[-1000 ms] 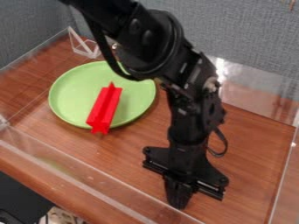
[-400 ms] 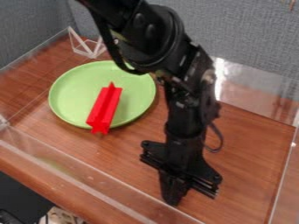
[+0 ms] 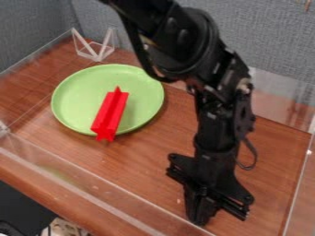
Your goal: Put the red object on the right side
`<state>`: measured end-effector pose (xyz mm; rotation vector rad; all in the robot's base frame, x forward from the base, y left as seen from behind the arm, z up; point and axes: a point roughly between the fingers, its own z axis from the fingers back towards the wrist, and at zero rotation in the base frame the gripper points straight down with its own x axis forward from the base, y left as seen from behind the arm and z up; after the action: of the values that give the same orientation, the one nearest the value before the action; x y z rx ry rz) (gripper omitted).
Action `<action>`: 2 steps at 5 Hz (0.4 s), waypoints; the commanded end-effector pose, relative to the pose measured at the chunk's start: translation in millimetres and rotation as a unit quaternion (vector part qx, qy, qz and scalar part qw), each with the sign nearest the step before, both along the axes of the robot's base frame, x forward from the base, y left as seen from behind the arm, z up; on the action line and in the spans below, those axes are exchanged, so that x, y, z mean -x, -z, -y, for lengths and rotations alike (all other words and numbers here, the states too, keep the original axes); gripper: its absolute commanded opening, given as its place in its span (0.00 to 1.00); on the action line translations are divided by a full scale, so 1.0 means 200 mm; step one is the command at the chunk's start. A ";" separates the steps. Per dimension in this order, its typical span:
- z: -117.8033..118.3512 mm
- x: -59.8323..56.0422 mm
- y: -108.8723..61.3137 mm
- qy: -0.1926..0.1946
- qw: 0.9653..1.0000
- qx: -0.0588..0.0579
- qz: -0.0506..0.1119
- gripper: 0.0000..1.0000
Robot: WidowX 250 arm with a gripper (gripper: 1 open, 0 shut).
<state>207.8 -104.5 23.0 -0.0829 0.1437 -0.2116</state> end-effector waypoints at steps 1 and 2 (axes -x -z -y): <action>-0.01 -0.01 -0.08 -0.023 1.000 0.011 0.015 1.00; -0.09 -0.01 -0.23 -0.066 0.997 0.018 0.044 1.00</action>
<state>207.7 -87.7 62.1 -0.1126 0.0713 -0.0848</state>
